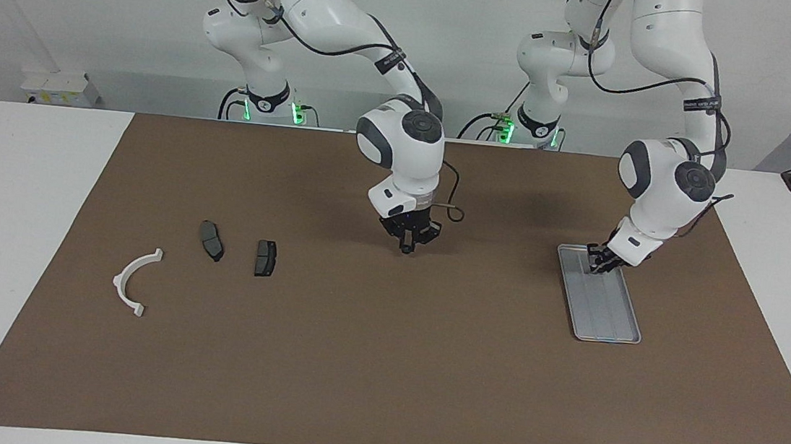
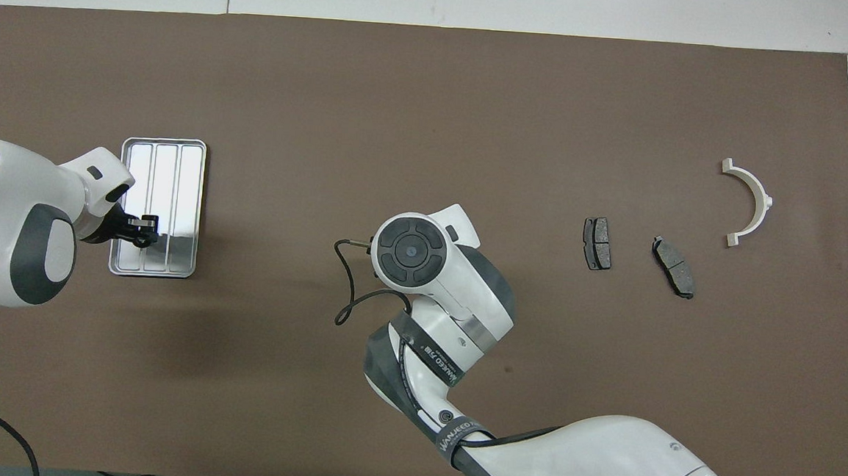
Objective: Pick bearing gear from pile to tray
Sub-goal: 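Set the second bearing mid-table with the right gripper while the left gripper withdraws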
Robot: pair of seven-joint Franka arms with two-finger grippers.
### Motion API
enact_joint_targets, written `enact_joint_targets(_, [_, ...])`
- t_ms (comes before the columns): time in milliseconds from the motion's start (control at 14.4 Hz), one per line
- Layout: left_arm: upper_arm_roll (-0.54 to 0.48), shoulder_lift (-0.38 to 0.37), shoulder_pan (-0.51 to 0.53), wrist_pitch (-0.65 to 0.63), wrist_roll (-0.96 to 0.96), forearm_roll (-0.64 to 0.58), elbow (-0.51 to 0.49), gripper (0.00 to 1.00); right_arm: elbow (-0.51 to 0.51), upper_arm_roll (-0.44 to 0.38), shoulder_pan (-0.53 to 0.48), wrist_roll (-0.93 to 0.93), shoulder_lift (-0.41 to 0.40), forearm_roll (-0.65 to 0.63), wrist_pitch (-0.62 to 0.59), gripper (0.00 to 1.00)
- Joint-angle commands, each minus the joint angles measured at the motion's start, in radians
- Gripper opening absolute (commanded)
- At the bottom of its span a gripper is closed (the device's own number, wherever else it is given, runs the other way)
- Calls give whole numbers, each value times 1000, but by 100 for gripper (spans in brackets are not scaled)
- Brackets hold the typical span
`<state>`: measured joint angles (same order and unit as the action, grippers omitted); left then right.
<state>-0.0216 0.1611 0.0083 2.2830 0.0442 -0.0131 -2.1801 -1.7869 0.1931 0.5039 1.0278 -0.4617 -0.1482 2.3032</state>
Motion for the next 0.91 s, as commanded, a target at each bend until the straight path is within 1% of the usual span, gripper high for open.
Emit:
enact_joint_targets(0, [6,-14,-5,29,-53,-16,-23,0,-19,3,-5,23,-11,-28,50,0])
enact_joint_targets(209, [8,-15,-7,32,-50,-16,-29,0,-19,3,-10,23,-20,-28,53,0])
enact_joint_targets(418, [8,-15,-10,73,-76,-16,-61,0,-32,5,-18,21,-18,-28,56,0])
enact_joint_targets(627, [8,-15,-10,75,-76,-16,-63,0,-35,5,-25,18,-18,-28,68,0])
enact_joint_targets(696, [8,-15,-13,75,-81,-16,-64,0,-37,5,-37,17,-20,-28,65,5])
enact_joint_targets(766, [8,-15,-16,75,-84,-16,-64,0,-37,5,-45,15,-20,-28,65,46])
enact_joint_targets(835, [8,-15,-16,73,-83,-16,-64,5,-37,5,-48,18,-20,-27,62,73])
